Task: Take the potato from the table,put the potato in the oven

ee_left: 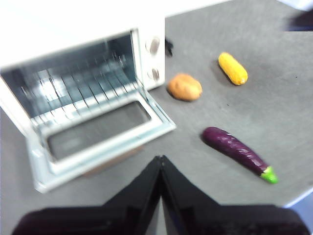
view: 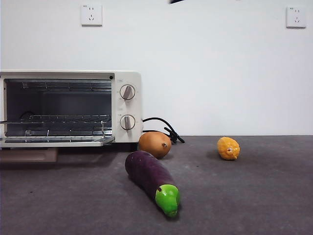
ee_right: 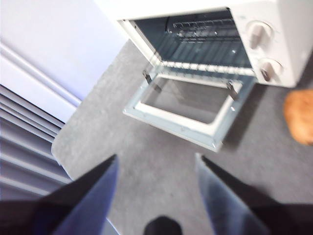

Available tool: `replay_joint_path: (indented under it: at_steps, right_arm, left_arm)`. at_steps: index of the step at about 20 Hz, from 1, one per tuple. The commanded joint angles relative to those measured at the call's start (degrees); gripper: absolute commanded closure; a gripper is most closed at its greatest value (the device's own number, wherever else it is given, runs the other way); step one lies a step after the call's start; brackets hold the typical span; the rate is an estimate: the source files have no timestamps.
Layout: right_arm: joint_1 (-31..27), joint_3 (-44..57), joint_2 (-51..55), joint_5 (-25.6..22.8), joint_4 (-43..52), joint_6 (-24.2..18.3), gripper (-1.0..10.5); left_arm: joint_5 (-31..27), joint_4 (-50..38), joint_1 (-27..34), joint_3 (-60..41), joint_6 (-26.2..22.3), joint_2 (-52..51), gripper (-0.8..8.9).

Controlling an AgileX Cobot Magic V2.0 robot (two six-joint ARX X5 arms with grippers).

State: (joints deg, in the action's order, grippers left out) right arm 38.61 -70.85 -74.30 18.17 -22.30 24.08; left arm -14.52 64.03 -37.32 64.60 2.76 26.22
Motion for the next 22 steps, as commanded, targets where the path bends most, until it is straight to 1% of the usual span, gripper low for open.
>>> replay_joint_path:
  at_steps: [1,3,4,5,7,9,11,13,15,18,19,22]
  right_arm:
    - [1.5,-5.9,-5.5,-1.0,-1.7,0.3,5.2]
    - [2.1,-11.5,-10.1,-2.9,-5.8,-1.1,4.3]
    - [2.2,-13.9,-12.0,-3.9,-8.0,-2.3,4.1]
    - [2.2,-16.6,-14.0,-5.6,-10.8,-4.2,4.0]
    - [2.2,-21.5,-17.8,-9.5,-15.7,-7.6,4.0]
    - [2.1,-26.1,-21.6,-13.5,-20.3,-10.2,4.0]
    - [1.8,-29.6,-24.9,-16.2,-23.5,-12.2,4.0]
    - [1.2,-32.2,-27.7,-17.6,-25.7,-15.5,4.0]
    - [1.0,-33.9,-30.3,-19.2,-26.8,-17.7,3.9]
    - [-0.1,-35.3,-33.7,-21.8,-27.6,-20.4,2.8]
    - [-0.7,-35.6,-35.2,-22.3,-27.5,-20.9,2.7]
    - [-3.4,-36.0,-39.5,-21.6,-27.8,-21.0,2.7]
  left_arm:
    - [-3.5,1.0,-0.1,0.9,-5.4,-1.7,8.19]
    - [-4.2,2.0,-0.1,2.2,-5.3,-2.0,8.19]
    - [-4.2,2.5,-0.1,2.9,-5.3,-2.0,8.19]
    - [-4.2,3.1,-0.1,3.6,-5.2,-1.9,8.19]
    - [-4.1,4.1,-0.1,5.0,-3.6,-1.9,8.18]
    - [-3.1,5.4,-0.1,5.9,-0.8,-2.0,8.18]
    - [-2.1,6.7,-0.1,6.1,2.2,-2.0,8.18]
    - [-1.5,8.1,-0.1,6.1,4.8,-1.9,8.18]
    - [-1.6,9.4,-0.1,6.1,5.9,-1.8,8.18]
    - [-1.6,11.4,-0.1,6.1,8.5,-1.8,8.18]
    - [-1.2,11.4,-0.1,6.1,9.4,-1.9,8.18]
    - [-1.1,11.4,-0.1,6.1,9.7,-1.8,8.18]
